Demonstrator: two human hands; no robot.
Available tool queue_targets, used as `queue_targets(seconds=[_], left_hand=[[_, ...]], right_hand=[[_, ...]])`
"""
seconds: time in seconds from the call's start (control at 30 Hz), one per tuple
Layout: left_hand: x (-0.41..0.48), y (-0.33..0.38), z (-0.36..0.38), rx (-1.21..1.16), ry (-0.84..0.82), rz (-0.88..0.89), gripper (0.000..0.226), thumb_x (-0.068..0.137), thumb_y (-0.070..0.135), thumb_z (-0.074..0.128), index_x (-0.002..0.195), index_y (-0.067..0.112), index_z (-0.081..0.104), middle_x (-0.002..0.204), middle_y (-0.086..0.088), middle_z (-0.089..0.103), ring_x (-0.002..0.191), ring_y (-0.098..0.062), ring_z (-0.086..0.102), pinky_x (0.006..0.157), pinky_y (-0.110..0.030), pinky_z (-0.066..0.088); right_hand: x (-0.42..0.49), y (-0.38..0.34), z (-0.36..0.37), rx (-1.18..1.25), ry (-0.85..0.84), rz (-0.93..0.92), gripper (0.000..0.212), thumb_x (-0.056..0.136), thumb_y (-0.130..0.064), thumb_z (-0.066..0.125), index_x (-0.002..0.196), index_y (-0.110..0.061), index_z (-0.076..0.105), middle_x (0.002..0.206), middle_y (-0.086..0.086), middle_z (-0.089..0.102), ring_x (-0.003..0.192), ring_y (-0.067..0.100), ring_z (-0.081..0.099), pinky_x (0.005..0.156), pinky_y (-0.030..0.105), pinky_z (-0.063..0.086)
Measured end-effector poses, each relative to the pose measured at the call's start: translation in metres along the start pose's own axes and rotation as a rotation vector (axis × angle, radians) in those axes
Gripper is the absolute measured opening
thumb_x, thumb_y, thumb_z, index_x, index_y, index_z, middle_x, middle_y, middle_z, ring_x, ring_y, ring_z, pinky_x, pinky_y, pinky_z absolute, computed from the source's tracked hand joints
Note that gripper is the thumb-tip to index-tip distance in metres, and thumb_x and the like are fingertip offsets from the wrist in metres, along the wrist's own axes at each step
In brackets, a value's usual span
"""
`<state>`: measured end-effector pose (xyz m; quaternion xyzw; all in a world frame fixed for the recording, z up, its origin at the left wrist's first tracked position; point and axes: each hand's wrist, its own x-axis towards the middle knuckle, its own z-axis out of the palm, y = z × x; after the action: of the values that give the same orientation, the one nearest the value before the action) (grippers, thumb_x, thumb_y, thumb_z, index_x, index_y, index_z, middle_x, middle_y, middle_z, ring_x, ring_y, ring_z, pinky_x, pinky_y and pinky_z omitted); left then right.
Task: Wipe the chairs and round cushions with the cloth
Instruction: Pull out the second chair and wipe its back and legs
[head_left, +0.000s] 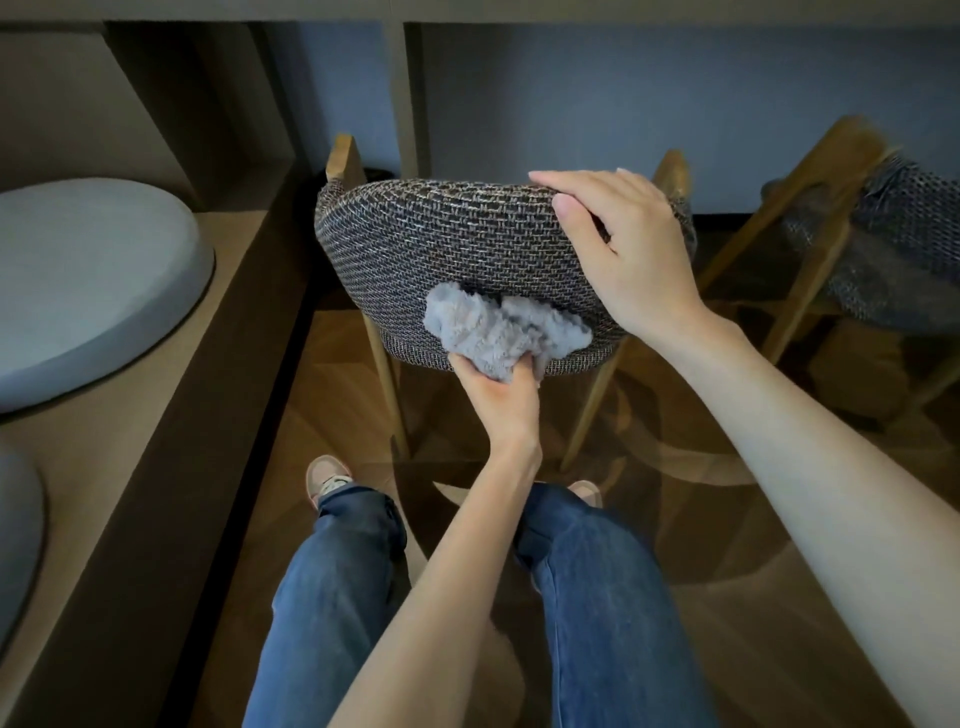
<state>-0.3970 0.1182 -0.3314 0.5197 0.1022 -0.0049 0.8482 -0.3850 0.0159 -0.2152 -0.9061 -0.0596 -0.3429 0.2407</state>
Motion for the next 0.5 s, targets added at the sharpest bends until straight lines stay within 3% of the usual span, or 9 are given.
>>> queue_targets(seconds=[0.07, 0.13, 0.23, 0.33, 0.43, 0.5], left_hand=[[0.006, -0.011, -0.003, -0.033, 0.015, -0.086, 0.065, 0.085, -0.007, 0.061, 0.138, 0.019, 0.034, 0.138, -0.007, 0.046, 0.128, -0.023, 0.048, 0.098, -0.048, 0.049], [0.012, -0.019, -0.006, -0.076, 0.037, -0.197, 0.059, 0.087, -0.011, 0.058, 0.136, 0.013, 0.037, 0.137, -0.014, 0.048, 0.125, -0.031, 0.051, 0.088, -0.040, 0.055], [0.013, -0.025, -0.016, -0.054, 0.035, -0.345, 0.058, 0.088, -0.014, 0.054, 0.136, 0.014, 0.037, 0.136, -0.013, 0.046, 0.122, -0.035, 0.051, 0.077, -0.036, 0.057], [0.008, -0.023, -0.029, 0.136, -0.013, -0.341, 0.043, 0.087, -0.009, 0.059, 0.111, 0.022, 0.041, 0.124, -0.007, 0.050, 0.118, -0.031, 0.053, 0.084, -0.048, 0.056], [-0.005, -0.006, -0.041, 0.250, -0.105, -0.314, 0.038, 0.086, -0.003, 0.064, 0.098, 0.025, 0.040, 0.117, -0.007, 0.052, 0.109, -0.025, 0.059, 0.077, -0.045, 0.059], [-0.015, 0.008, -0.050, 0.313, -0.182, -0.265, 0.039, 0.085, 0.001, 0.066, 0.096, 0.030, 0.043, 0.118, -0.006, 0.053, 0.107, -0.024, 0.062, 0.076, -0.045, 0.059]], right_hand=[[0.000, 0.001, 0.001, -0.005, 0.005, -0.007, 0.035, 0.102, -0.031, 0.038, 0.125, -0.025, 0.063, 0.123, -0.011, 0.064, 0.118, 0.007, 0.053, 0.109, 0.019, 0.020], [0.001, 0.001, 0.002, -0.012, 0.011, -0.013, 0.035, 0.102, -0.032, 0.038, 0.125, -0.025, 0.063, 0.123, -0.011, 0.064, 0.118, 0.007, 0.054, 0.109, 0.019, 0.019], [0.000, 0.000, 0.001, -0.020, 0.004, -0.017, 0.035, 0.102, -0.032, 0.037, 0.126, -0.025, 0.062, 0.126, -0.010, 0.063, 0.120, 0.007, 0.053, 0.112, 0.023, 0.020], [-0.002, -0.003, -0.002, -0.083, -0.057, -0.012, 0.038, 0.103, -0.031, 0.035, 0.136, -0.025, 0.053, 0.141, -0.008, 0.051, 0.131, 0.010, 0.044, 0.114, 0.026, 0.012], [-0.011, -0.009, -0.008, -0.173, -0.152, 0.010, 0.045, 0.104, -0.031, 0.035, 0.148, -0.025, 0.035, 0.157, -0.005, 0.027, 0.144, 0.014, 0.025, 0.116, 0.028, 0.001], [-0.029, -0.016, -0.015, -0.117, -0.169, 0.064, 0.047, 0.103, -0.029, 0.039, 0.150, -0.026, 0.032, 0.159, -0.008, 0.020, 0.147, 0.014, 0.014, 0.115, 0.020, -0.003]])
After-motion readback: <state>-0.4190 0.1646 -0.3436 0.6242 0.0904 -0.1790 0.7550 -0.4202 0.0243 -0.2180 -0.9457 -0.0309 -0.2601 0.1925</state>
